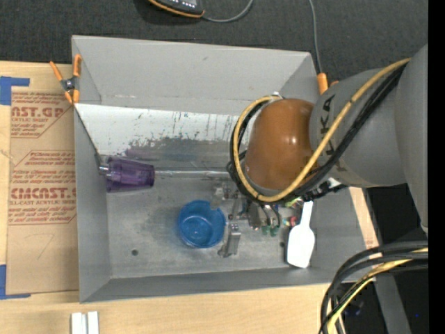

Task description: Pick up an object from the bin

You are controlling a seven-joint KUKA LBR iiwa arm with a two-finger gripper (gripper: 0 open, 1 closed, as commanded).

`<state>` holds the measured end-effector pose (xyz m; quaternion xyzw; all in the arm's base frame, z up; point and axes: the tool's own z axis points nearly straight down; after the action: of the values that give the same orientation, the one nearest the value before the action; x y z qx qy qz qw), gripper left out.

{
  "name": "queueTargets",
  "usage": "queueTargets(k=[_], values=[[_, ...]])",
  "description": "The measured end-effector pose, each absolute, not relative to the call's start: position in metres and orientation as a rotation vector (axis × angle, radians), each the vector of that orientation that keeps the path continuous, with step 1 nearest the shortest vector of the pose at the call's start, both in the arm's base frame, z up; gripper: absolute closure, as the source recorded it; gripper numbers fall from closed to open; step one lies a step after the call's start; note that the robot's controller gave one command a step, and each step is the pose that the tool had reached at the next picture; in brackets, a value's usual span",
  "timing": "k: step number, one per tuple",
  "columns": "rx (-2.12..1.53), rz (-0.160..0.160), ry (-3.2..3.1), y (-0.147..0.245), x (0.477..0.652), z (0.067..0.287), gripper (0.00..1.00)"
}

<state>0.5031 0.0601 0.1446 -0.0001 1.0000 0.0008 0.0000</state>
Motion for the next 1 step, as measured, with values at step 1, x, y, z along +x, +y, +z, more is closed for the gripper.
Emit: queueTargets(k=[1], values=[[0.0, 0.003, 3.142, 0.0601, 0.5031, 0.1446, 1.0]])
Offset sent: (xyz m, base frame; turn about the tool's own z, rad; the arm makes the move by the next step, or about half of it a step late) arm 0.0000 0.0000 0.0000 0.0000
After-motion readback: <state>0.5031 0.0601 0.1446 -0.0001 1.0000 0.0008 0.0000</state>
